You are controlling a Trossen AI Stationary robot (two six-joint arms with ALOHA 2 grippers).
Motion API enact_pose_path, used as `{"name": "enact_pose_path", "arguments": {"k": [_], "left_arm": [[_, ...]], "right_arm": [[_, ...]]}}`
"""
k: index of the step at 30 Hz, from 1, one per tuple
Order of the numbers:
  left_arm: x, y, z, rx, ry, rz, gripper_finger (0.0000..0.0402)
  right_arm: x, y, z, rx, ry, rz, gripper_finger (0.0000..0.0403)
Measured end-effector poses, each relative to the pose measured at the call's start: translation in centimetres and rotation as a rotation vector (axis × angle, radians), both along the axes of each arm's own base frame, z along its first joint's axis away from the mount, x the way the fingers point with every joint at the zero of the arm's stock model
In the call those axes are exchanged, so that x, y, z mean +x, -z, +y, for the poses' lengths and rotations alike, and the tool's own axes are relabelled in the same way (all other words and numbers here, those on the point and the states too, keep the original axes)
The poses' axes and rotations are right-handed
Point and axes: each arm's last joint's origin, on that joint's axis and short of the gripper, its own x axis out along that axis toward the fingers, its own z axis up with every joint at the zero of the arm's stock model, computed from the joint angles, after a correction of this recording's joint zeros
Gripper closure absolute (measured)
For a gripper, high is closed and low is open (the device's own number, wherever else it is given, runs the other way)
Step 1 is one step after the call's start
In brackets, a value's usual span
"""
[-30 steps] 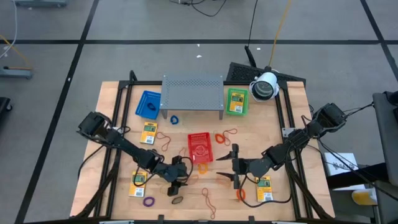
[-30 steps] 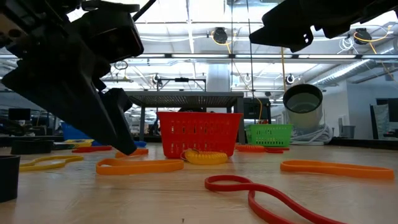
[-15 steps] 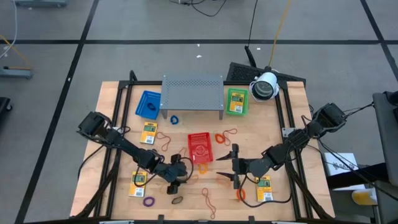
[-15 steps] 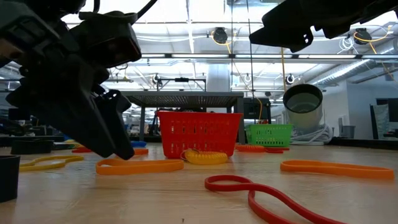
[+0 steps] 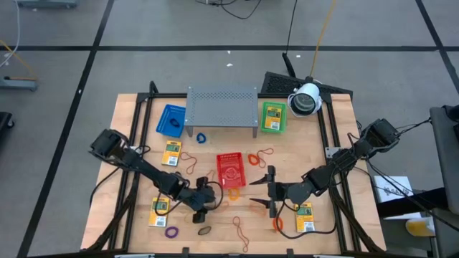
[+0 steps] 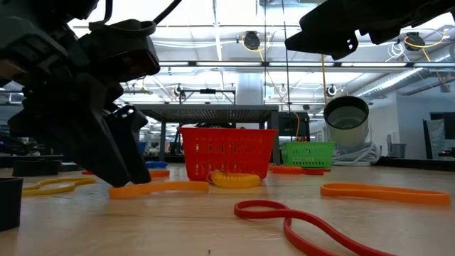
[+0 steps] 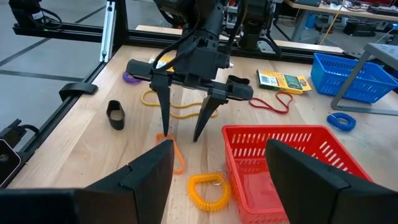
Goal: Pick & Place Office Desk Supplies
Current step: Put the bottom left orange rubber band into the blue basket
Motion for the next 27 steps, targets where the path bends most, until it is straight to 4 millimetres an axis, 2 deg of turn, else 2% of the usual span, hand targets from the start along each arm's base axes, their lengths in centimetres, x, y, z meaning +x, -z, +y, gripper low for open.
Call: {"name": "enact_pose_path", "arguments": {"k": [4,10,15,20,27], "left_arm": [[0.30,0.53,-0.50,-0.039,-0.001,-0.024,0.0197],[0.31,0.85,-0.84,-0.056,0.006,-0.024,0.0250],[0.22,0.90,-0.94,-0.061,0.014,-0.016,0.0311],[0.17,1.07,-0.63,-0.070,-0.039,0.013,0.0389],[0.49,0.17,-0.95,-0.080,0.027,-0.065,0.0397]], "right_arm": [[-0.01,0.03,-0.01,-0.001,0.000,0.001,0.0156],[-0.01,0.02,-0.01,-0.001,0.000,0.001,0.0156],[-0.02,0.03,0.00,-0.001,0.000,0.001,0.0156],[-0.01,0.03,-0.01,-0.001,0.000,0.001,0.0156],[-0.01,0.03,-0.01,-0.001,0.000,0.001,0.0156]]}}
